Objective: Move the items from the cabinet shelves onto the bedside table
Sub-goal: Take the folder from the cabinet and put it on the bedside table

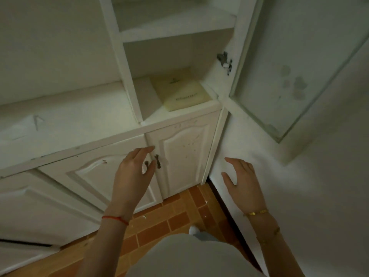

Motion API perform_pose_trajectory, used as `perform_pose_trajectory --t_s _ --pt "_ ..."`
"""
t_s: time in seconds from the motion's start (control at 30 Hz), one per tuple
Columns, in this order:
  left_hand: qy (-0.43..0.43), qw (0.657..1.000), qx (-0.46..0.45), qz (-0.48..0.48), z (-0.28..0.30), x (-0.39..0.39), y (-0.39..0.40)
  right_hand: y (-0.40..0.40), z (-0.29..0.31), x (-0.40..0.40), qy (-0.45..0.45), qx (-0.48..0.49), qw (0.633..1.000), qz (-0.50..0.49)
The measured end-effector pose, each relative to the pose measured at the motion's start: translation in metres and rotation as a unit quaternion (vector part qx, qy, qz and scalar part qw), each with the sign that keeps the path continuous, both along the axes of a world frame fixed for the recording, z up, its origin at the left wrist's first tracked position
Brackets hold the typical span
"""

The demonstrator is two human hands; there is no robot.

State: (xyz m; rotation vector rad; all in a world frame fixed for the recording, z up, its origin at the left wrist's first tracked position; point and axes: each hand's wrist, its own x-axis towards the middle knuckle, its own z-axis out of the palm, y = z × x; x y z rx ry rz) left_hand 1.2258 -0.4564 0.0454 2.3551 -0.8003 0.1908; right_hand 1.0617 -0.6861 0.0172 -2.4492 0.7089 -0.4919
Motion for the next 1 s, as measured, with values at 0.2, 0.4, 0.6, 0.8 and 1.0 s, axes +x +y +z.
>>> perform_pose_trajectory --t_s 0.2,0.4,0.6,0.8,1.0 --pt "0.012 0.997 -0.039 0.068 0.003 0.053 -0.073 -0.078 0.018 0.088 -0.027 -0.025 0.997 0.064" --pt "0.014 0.993 -0.045 0.111 0.005 0.113 -0.126 -0.123 0.026 0.178 -0.052 -0.024 0.995 0.085" --pt "0.050 0.987 -0.029 0.149 -0.008 0.171 -0.162 -0.155 0.022 0.261 -0.012 -0.028 0.997 0.067" --pt "0.133 0.975 0.011 0.175 -0.025 0.212 -0.187 -0.179 0.009 0.326 0.073 -0.069 0.995 0.028" --pt "0.168 0.971 0.016 0.170 -0.036 0.230 -0.202 -0.189 -0.002 0.350 0.124 -0.072 0.990 0.009"
